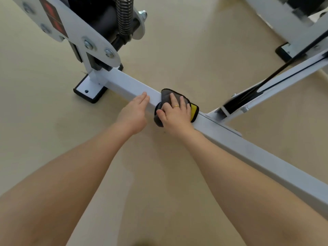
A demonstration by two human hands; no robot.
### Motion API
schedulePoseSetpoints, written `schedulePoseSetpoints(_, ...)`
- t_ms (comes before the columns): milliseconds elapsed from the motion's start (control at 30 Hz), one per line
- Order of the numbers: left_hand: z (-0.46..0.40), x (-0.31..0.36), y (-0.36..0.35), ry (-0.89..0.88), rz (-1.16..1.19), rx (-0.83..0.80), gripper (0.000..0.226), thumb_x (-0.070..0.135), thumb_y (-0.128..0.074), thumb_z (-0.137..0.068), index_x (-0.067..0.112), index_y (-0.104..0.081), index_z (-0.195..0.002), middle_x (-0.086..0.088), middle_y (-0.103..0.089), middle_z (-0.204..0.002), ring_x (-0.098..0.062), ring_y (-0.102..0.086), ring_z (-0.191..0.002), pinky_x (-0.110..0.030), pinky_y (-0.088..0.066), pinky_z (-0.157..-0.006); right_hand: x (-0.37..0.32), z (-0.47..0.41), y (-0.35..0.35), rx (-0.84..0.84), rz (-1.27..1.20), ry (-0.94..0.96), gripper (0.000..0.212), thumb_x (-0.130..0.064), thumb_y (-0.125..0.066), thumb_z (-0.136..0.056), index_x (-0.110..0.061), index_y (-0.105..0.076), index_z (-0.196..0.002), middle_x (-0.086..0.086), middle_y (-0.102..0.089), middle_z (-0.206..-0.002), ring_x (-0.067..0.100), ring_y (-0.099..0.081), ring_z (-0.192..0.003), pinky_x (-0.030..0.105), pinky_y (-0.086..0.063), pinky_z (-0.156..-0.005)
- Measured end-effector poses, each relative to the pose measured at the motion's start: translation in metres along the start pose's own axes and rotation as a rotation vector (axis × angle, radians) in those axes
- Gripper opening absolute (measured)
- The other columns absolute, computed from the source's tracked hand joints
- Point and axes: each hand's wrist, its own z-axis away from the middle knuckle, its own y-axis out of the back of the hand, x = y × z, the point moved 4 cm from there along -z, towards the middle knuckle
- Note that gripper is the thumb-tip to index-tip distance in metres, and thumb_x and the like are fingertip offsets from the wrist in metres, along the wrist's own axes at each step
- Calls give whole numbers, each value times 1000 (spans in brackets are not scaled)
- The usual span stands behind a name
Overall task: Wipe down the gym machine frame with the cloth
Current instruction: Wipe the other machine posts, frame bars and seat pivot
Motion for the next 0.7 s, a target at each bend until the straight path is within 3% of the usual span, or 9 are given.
schedulePoseSetpoints(67, -1, -1, 3, -58, -48, 10, 64, 6, -41, -90, 11, -14, -148, -3, -10, -156, -18, -15, -141, -28, -13, -112, -14, -6, -10, -54, 97, 155, 29, -31, -36, -100, -10, -53, -112, 7, 3, -158, 29, 6, -144, 40, 1, -115)
schedulePoseSetpoints(133, -1, -2, 4, -83, -52, 6, 62, 8, -41, -91, 11, -15, -148, -3, -10, -156, -19, -16, -141, -28, -13, -112, -6, -5, -4, 3, 102, 246, 26, -21, -45, -96, -8, -52, -117, 8, -6, -158, 26, -4, -145, 34, -5, -116)
schedulePoseSetpoints(233, 0, -6, 2, -44, -26, -25, 68, -4, -34, -88, 14, -8, -149, 3, 1, -157, -13, -5, -143, -24, -7, -114, 32, 14, 11, 100, 112, 71, 57, -17, -50, -93, -10, -26, -144, 7, -11, -157, 23, -12, -143, 28, -8, -114)
schedulePoseSetpoints(300, 2, -7, 0, -29, 5, -34, 71, -7, -32, -87, 16, -6, -149, 6, 4, -157, -11, -2, -143, -24, -10, -113, 41, 26, 6, 138, 242, -25, 68, -17, -48, -95, -7, -8, -149, 12, -11, -155, 27, -13, -142, 32, -10, -114)
schedulePoseSetpoints(400, 2, -6, 0, -19, 46, -55, 70, -5, -33, -88, 15, -5, -149, 7, 5, -157, -11, -1, -143, -25, -12, -114, 17, 15, -7, 155, 412, -19, 75, -22, -60, -88, 5, -19, -144, 24, -23, -149, 37, -24, -138, 41, -21, -113)
schedulePoseSetpoints(433, 2, -6, 1, -18, 59, -64, 68, -4, -33, -89, 15, -6, -149, 6, 4, -157, -12, -3, -143, -26, -12, -114, 5, 6, -11, 102, 417, 39, 77, -29, -57, -91, 5, -15, -145, 23, -17, -151, 36, -17, -141, 41, -16, -116)
schedulePoseSetpoints(533, -1, -10, 5, -2, 119, -41, 68, -1, -38, -89, 13, -9, -149, 1, -2, -157, -18, -11, -143, -28, -13, -115, -25, -21, -18, -51, 319, 147, 71, -39, -38, -98, -8, 0, -150, 7, 5, -158, 24, 8, -145, 36, 4, -115)
schedulePoseSetpoints(700, 2, -33, 12, 86, 124, 79, 70, -5, -38, -87, 10, -7, -148, -4, -1, -157, -16, -3, -144, -28, -7, -115, -17, -21, -3, -15, 260, 159, 57, -38, -37, -98, -17, -17, -147, -2, 1, -158, 16, 4, -145, 33, 1, -114)
